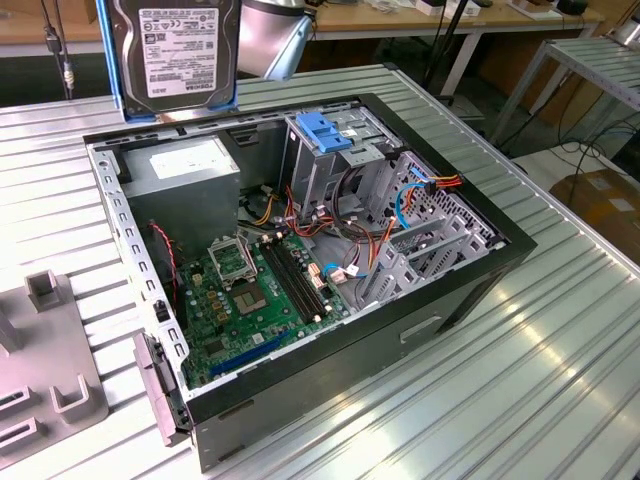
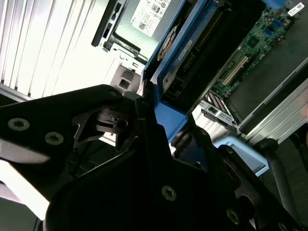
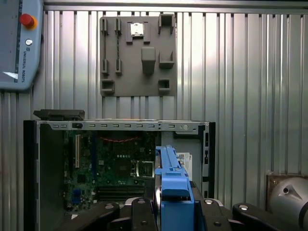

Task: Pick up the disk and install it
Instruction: 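Pick up the disk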

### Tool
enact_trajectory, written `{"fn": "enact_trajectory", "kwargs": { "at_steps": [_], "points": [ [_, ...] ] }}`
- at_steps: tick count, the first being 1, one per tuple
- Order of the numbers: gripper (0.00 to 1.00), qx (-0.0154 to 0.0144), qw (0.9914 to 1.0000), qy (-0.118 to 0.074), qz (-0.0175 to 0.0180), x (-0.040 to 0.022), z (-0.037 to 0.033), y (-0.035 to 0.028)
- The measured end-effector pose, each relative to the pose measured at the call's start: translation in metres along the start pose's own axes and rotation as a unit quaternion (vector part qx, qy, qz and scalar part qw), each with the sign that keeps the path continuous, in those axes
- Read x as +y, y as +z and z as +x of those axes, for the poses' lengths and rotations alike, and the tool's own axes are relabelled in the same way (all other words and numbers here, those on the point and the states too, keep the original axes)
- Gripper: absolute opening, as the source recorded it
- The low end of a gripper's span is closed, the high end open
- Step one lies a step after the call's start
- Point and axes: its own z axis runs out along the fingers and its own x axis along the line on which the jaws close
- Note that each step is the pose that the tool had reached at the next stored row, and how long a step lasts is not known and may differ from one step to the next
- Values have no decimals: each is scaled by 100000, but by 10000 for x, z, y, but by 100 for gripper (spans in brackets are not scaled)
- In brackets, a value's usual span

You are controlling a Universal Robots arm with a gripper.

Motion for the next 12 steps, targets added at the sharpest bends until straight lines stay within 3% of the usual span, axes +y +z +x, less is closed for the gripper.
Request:
{"fn": "enact_trajectory", "kwargs": {
  "at_steps": [8,12],
  "points": [
    [37,-2,100000,29,1,-336,1,-3],
    [37,3,100000,82,-1,-438,5,-4]
  ]
}}
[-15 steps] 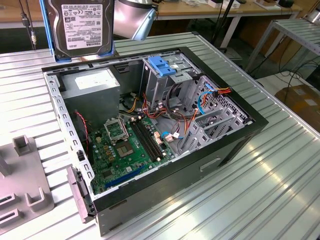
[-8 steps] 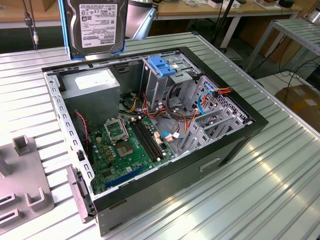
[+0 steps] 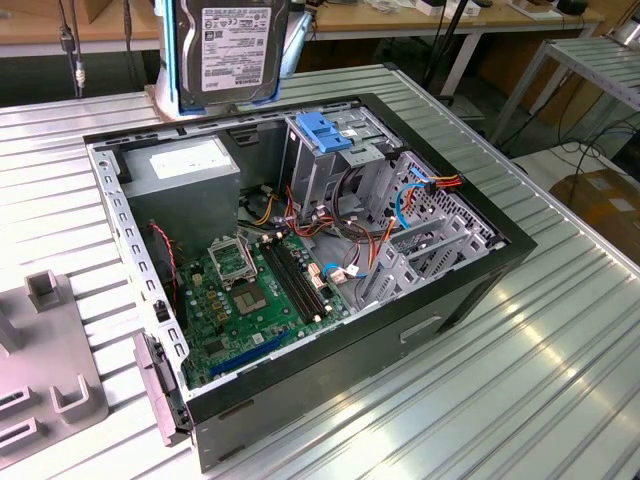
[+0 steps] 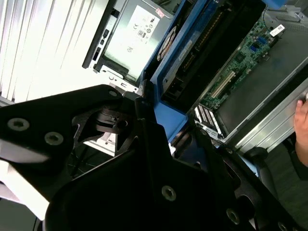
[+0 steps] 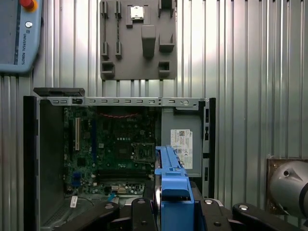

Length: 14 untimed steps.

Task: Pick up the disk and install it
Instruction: 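Pick up the disk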

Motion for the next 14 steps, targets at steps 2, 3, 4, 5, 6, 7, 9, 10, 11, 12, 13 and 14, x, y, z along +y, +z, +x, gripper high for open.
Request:
{"fn": "enact_trajectory", "kwargs": {
  "at_steps": [2,3,4,5,6,7,9,10,11,12,13,14],
  "points": [
    [37,-2,100000,27,4,-44,5,0],
    [37,-3,100000,44,2,-66,8,0],
    [37,-6,100000,58,3,-84,11,0],
    [37,-2,100000,76,3,-110,15,0],
    [37,-6,100000,97,5,-130,19,0],
    [37,-5,100000,109,5,-147,23,0],
    [37,-4,100000,133,5,-179,30,-1],
    [37,-8,100000,147,6,-200,35,-1],
    [37,-4,100000,156,7,-214,37,-1],
    [37,-3,100000,163,7,-223,38,-1],
    [37,-5,100000,162,5,-225,38,-1],
    [37,-4,100000,158,5,-227,38,-1]
  ]
}}
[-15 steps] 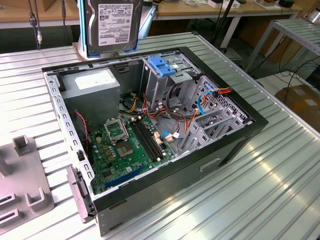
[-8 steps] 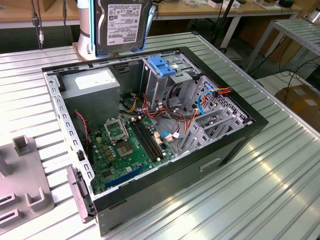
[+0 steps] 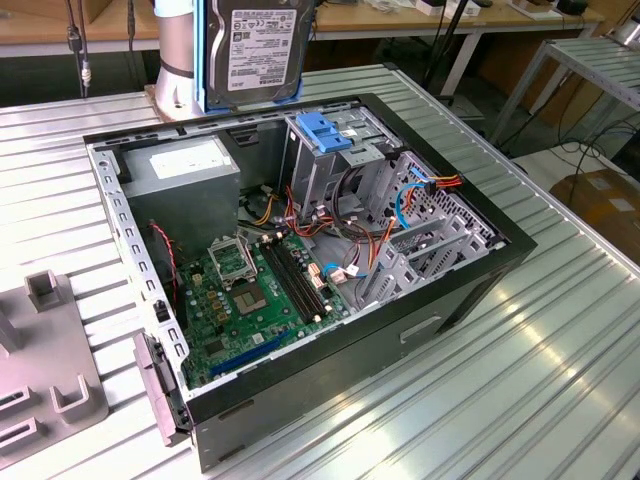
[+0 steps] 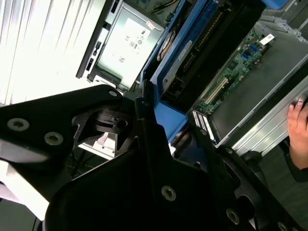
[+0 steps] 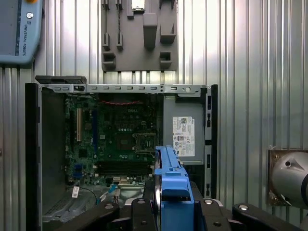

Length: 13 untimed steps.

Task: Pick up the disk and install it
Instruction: 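Pick up the disk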

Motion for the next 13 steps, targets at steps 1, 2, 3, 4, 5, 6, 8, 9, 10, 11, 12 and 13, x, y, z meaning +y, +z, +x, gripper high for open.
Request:
{"fn": "enact_trajectory", "kwargs": {
  "at_steps": [1,2,3,4,5,6,8,9,10,11,12,13],
  "points": [
    [37,-4,100000,1,2,-1,0,0],
    [37,-2,100000,0,2,-4,0,0],
    [37,0,100000,0,1,-6,0,0],
    [37,-1,100000,0,2,-8,0,0],
    [37,1,100000,1,1,-12,0,0],
    [37,-4,100000,-2,2,-14,0,0],
    [37,0,100000,0,2,-17,0,0],
    [37,-1,100000,-1,2,-18,0,0],
    [37,-4,100000,0,2,-20,0,0],
    [37,-2,100000,0,1,-21,0,0],
    [37,0,100000,-2,1,-23,0,0],
    [37,0,100000,1,3,-24,0,0]
  ]
}}
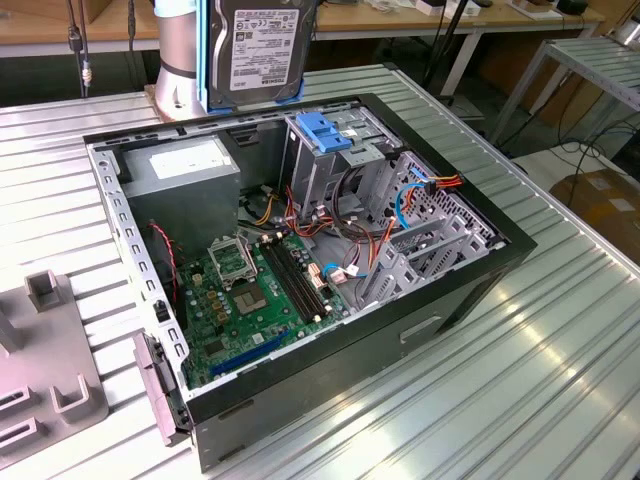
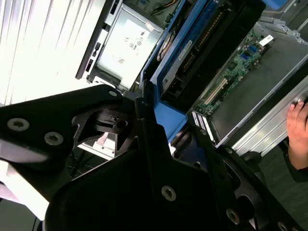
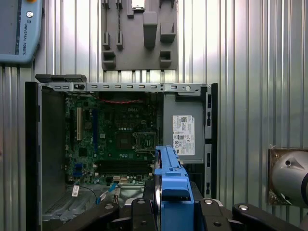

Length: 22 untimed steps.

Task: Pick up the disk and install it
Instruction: 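Pick up the disk, then insert the disk into the insertion slot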

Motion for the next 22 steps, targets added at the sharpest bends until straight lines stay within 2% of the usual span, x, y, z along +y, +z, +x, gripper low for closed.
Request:
{"fn": "enact_trajectory", "kwargs": {
  "at_steps": [3,6,22],
  "points": [
    [37,-1,100000,-1,-1,-4,0,0],
    [37,1,100000,1,-2,-44,0,-1],
    [37,0,100000,-2,-3,-81,0,-1]
  ]
}}
